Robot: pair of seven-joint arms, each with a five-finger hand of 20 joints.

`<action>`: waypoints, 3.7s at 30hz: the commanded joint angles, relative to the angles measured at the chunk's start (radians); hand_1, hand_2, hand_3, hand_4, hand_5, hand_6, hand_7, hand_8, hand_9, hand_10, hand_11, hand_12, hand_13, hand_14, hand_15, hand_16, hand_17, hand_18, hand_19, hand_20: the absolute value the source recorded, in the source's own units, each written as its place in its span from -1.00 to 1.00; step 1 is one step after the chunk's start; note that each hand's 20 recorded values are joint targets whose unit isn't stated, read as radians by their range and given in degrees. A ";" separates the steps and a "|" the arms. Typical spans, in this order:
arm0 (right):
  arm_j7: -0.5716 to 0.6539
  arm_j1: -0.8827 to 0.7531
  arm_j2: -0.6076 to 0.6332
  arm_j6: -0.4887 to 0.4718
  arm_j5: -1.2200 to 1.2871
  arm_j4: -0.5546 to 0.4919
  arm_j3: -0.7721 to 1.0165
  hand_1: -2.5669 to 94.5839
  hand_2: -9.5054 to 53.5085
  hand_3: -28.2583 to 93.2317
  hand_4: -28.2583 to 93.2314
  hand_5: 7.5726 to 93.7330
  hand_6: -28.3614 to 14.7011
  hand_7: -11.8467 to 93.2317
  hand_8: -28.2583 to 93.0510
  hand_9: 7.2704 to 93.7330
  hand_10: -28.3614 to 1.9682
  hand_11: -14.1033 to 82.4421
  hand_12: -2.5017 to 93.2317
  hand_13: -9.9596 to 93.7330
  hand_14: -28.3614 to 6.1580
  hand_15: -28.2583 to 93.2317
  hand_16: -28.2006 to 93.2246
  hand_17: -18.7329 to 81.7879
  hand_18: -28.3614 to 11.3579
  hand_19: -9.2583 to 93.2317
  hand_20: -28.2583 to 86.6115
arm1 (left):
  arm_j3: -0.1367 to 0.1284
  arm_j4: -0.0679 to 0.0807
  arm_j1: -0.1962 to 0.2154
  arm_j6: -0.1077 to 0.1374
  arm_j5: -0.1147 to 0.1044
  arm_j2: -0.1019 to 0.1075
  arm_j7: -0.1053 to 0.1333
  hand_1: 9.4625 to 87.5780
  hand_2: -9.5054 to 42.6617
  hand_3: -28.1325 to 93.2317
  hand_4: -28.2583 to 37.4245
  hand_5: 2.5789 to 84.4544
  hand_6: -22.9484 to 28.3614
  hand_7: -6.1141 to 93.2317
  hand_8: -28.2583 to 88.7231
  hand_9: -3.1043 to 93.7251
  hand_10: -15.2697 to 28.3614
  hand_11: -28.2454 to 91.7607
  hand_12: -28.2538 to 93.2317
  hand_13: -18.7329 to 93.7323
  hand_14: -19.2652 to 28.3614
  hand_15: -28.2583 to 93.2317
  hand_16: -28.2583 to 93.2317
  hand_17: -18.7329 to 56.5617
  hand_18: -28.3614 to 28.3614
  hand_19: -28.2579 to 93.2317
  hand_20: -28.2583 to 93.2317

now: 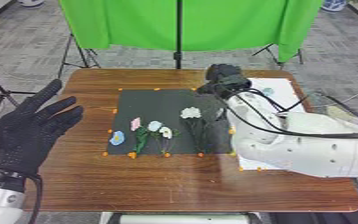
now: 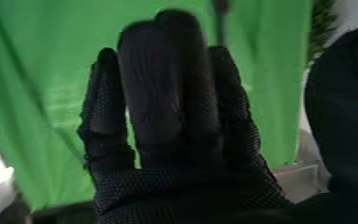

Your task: Arrange flowers

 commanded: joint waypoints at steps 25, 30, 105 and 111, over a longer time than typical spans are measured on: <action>-0.208 -0.118 0.118 -0.538 0.226 0.391 0.226 -0.50 -0.94 0.80 -1.00 -0.71 0.29 -0.56 -0.71 -0.55 -0.26 -0.65 -0.66 0.15 -0.08 0.59 -0.43 -0.28 -0.52 0.65 -0.25 | 0.012 -0.007 0.050 0.014 -0.006 -0.009 0.062 -0.66 -0.32 0.71 -0.94 -0.38 0.14 -0.54 -0.71 -0.39 0.65 -0.07 -0.34 -0.31 0.98 0.29 -0.68 -0.74 1.00 0.41 -0.16; -0.225 -0.132 0.112 -0.581 0.227 0.398 0.237 -0.49 -0.94 0.80 -1.00 -0.73 0.36 -0.55 -0.71 -0.54 -0.14 -0.65 -0.65 0.16 -0.06 0.62 -0.44 -0.29 -0.53 0.65 -0.25 | 0.009 -0.007 0.055 0.010 -0.006 -0.009 0.064 -0.66 -0.32 0.71 -0.94 -0.37 0.14 -0.54 -0.71 -0.38 0.64 -0.07 -0.34 -0.31 0.98 0.29 -0.68 -0.74 1.00 0.41 -0.16; -0.232 -0.063 0.032 0.000 0.040 0.057 -0.127 0.12 -1.00 0.64 -1.00 0.78 0.52 -0.32 -0.48 1.00 0.56 -0.33 -0.36 0.78 0.53 0.42 -0.20 0.01 -0.32 0.78 -0.16 | 0.033 0.016 -0.026 0.002 -0.002 0.003 -0.016 -0.66 -0.32 0.71 -0.94 -0.37 0.15 -0.54 -0.71 -0.38 0.64 -0.07 -0.35 -0.31 0.98 0.29 -0.68 -0.74 1.00 0.42 -0.18; -0.244 -0.077 0.044 0.014 0.076 0.042 -0.106 0.09 -1.00 0.65 -1.00 0.73 0.51 -0.34 -0.52 1.00 0.54 -0.36 -0.33 0.76 0.52 0.43 -0.21 0.00 -0.33 0.78 -0.16 | 0.038 0.023 -0.032 -0.005 -0.008 0.008 -0.007 -0.66 -0.32 0.70 -0.94 -0.37 0.15 -0.54 -0.71 -0.38 0.65 -0.07 -0.35 -0.31 0.98 0.29 -0.68 -0.74 1.00 0.42 -0.18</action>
